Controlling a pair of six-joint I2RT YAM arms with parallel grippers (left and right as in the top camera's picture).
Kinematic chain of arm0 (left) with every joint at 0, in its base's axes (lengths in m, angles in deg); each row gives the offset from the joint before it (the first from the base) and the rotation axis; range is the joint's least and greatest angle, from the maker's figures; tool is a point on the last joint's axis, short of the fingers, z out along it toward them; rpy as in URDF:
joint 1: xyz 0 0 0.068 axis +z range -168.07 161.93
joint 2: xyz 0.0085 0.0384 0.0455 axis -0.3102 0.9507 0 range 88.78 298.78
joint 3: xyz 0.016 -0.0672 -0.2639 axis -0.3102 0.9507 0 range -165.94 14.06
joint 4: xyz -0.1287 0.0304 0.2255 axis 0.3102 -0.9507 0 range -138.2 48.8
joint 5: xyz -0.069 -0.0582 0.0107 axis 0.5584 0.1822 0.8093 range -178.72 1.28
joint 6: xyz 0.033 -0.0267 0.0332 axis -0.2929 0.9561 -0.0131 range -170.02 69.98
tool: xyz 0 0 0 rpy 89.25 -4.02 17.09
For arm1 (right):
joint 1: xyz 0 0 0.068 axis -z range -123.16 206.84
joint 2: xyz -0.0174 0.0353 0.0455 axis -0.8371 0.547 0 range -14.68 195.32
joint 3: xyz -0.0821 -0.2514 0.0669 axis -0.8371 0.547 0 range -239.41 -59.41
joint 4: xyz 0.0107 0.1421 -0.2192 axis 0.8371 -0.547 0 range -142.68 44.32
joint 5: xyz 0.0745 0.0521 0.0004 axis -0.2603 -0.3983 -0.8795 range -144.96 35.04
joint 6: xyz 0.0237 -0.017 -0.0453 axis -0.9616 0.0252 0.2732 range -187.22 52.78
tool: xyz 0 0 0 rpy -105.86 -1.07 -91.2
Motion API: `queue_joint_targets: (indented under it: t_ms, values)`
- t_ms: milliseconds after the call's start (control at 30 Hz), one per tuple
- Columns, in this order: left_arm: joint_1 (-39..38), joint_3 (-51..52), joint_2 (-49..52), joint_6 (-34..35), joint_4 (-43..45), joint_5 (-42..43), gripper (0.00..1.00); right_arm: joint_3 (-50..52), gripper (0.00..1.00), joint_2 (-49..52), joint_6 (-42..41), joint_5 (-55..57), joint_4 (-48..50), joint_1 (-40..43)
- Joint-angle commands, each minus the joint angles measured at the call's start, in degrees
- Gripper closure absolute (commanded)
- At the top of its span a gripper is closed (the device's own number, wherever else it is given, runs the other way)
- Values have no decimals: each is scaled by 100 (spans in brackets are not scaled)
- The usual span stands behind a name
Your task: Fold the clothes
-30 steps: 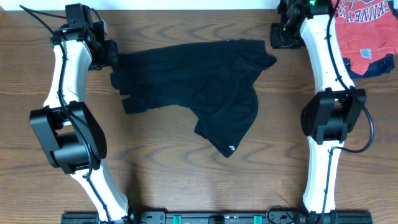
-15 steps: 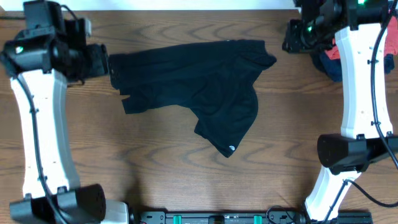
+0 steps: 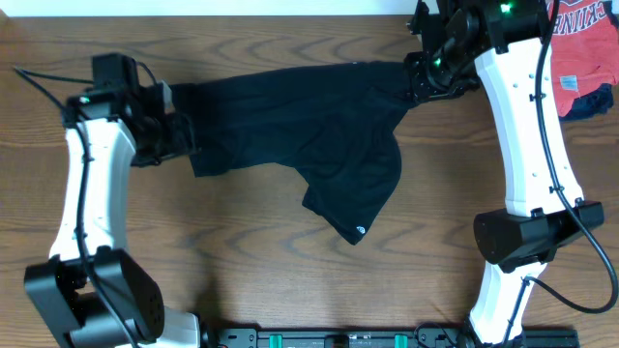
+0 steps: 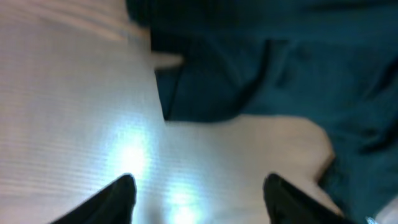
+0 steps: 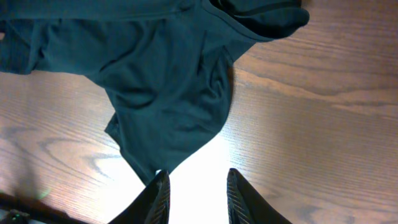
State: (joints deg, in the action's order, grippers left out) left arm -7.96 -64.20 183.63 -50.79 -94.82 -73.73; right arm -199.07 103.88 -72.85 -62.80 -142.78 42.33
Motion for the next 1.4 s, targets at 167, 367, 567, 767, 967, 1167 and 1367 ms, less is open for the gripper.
queue_joint_targets:
  t_ms: [167, 367, 567, 767, 967, 1167, 1367]
  values:
    - [-4, 870, 446, -610, 1375, 11, 28, 17, 86, 15, -50, 79, -20, -184]
    - [-133, 872, 1213, -920, 1495, 258, 33, 17, 85, 15, -48, 96, -20, -219]
    - [-212, 872, 1600, -997, 1543, 234, 43, 17, 84, 15, -48, 98, -20, -219]
    - [-210, 872, 1663, -994, 1582, 190, 53, 17, 84, 15, -46, 98, -17, -219]
    - [-210, 850, 1657, -857, 1453, 192, 94, 35, 83, 15, -44, 101, -20, -219]
    - [-205, 636, 1314, -708, 428, 188, 94, 133, 80, 15, -46, 98, -20, -219]
    - [-205, 627, 525, -398, -81, -466, 94, 787, 81, 15, -44, 68, -20, -251]
